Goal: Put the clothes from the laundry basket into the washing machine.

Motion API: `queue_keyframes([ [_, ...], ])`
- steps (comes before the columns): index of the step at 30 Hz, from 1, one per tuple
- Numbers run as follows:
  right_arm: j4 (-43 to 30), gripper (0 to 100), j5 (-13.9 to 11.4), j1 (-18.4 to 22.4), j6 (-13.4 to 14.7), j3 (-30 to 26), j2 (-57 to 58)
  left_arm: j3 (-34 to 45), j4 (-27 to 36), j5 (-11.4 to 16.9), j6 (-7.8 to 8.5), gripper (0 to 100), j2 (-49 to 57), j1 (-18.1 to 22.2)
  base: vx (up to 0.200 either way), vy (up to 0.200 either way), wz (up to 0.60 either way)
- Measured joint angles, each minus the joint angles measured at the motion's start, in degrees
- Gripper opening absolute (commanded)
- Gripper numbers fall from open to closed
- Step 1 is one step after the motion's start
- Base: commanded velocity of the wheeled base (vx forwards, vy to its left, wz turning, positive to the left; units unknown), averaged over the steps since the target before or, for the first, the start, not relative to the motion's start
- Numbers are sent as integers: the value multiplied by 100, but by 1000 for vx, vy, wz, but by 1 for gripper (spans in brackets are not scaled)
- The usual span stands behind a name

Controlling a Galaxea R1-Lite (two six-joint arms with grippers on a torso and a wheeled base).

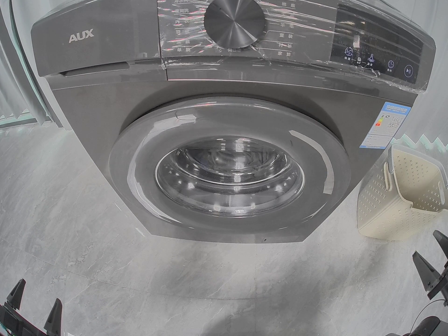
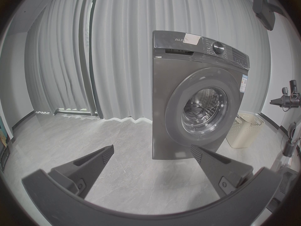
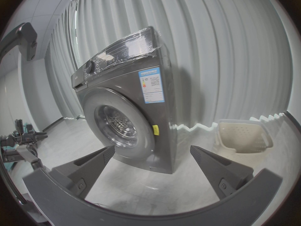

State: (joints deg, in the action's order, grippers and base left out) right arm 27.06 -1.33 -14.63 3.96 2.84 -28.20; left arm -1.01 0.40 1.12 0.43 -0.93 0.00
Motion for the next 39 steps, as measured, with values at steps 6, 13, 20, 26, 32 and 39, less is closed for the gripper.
queue_keyframes([
  [6, -1143, 100, -132, 835, -84, 24, 1368, 0, 2, 2, -2, 100, 0, 0, 0, 0, 0],
  [13, -1569, 100, -239, 1381, -211, -139, 2321, 0, 2, 0, -7, 100, 0, 0, 0, 0, 0],
  [20, -2178, 100, -162, 1460, -196, -180, 2640, 0, 4, 2, -7, 100, 0, 0, 0, 0, 0],
  [26, -2431, 100, 33, 1463, -140, -180, 2719, 0, 4, 0, -24, 100, 0, 0, 0, 0, 0],
  [32, -2739, 100, 226, 1460, -129, -185, 2745, 0, 4, -4, -43, 100, 0, 0, 0, 0, 0],
  [39, -2709, 100, -11, 1460, -423, -185, 2749, 0, 4, -6, -72, 100, 0, 0, 0, 0, 0],
])
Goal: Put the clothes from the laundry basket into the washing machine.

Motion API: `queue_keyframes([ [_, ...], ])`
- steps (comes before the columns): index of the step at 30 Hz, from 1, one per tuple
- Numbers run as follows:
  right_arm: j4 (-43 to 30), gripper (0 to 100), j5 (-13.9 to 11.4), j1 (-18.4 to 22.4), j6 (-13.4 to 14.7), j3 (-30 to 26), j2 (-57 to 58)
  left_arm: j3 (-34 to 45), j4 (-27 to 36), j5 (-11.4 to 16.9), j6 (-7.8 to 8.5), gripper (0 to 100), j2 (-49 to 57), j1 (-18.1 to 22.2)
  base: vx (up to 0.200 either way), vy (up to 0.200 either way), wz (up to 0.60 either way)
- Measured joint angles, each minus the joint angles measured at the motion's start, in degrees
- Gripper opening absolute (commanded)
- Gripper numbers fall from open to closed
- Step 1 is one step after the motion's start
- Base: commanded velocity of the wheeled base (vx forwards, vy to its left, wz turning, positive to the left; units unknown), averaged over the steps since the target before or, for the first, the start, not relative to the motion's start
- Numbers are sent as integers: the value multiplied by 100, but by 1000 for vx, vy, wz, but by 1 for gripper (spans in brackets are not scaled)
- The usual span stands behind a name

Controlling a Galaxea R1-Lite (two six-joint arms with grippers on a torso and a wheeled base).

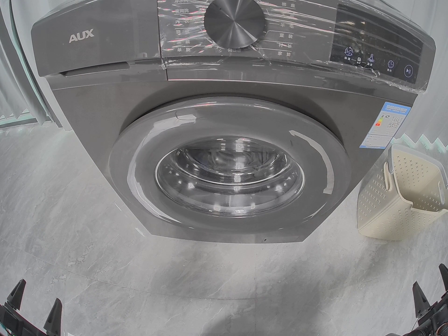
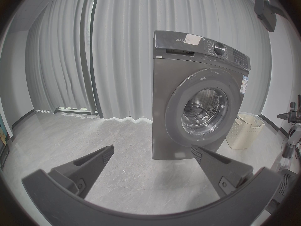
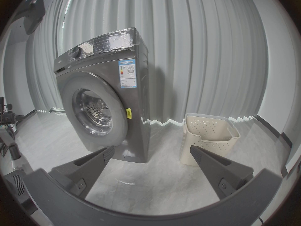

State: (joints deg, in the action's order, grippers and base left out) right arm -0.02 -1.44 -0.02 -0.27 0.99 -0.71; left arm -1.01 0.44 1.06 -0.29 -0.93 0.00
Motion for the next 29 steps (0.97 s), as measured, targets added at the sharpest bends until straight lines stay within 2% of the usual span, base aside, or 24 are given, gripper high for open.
queue_keyframes([
  [5, 2, 100, -96, 10, -17, 0, 0, 0, 2, 0, -11, 100, 0, 0, 0, 0, 0],
  [10, -5, 100, 78, 13, 16, 0, 0, 0, 0, 0, -22, 100, 0, 0, 0, 0, 0],
  [20, -2, 100, 108, 5, 73, 2, 0, 0, 0, -33, -77, 100, 0, 0, 0, 0, 0],
  [23, 0, 100, 104, 2, 56, 2, -2, 0, -9, -46, -2, 100, 0, 2, 0, 0, 0],
  [29, 0, 100, 89, 2, 45, 2, -4, 0, -15, -46, 7, 100, 0, 5, 0, 0, 0],
])
